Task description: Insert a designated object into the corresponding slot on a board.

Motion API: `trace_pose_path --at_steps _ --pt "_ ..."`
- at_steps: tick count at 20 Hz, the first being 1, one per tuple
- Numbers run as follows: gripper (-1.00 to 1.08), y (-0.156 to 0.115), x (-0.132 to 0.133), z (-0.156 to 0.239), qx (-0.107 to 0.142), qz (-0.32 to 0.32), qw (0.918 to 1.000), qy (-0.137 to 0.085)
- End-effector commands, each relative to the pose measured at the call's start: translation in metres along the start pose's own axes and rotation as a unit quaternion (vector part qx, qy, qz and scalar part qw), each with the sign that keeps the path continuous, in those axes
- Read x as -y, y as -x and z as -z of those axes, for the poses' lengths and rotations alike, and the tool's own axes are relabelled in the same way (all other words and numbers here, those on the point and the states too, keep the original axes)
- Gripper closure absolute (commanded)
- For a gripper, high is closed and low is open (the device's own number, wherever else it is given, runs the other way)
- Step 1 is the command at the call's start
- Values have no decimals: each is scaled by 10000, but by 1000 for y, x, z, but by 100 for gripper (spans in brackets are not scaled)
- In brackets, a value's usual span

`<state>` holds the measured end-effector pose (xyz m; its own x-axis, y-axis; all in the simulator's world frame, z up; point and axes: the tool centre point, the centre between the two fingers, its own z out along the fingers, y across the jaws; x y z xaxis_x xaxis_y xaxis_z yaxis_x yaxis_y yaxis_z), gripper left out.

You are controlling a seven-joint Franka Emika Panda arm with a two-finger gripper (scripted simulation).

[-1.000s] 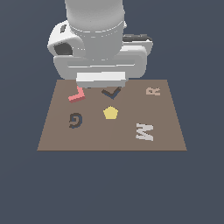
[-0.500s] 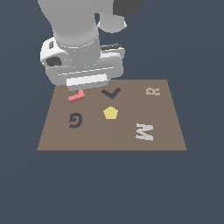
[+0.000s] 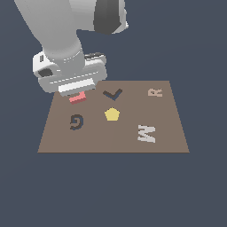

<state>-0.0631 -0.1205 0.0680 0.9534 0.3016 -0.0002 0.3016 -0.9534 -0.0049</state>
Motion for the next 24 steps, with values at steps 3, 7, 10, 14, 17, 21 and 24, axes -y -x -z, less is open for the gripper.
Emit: trace_pose_path --at_steps 3,7,10,14,17,21,24 --pt "-92 7 -13 -11 -1 200 9998 14" --pt "-92 11 -19 -16 0 289 9996 21" --pt "-92 11 -21 -17 0 307 9995 22" --pt "-92 11 -20 -19 3 293 9996 20" --pt "-92 11 -21 -27 2 306 9995 22" --pt "-92 11 -22 -37 0 319 9995 24" --pt "108 11 -22 -38 0 322 9995 24"
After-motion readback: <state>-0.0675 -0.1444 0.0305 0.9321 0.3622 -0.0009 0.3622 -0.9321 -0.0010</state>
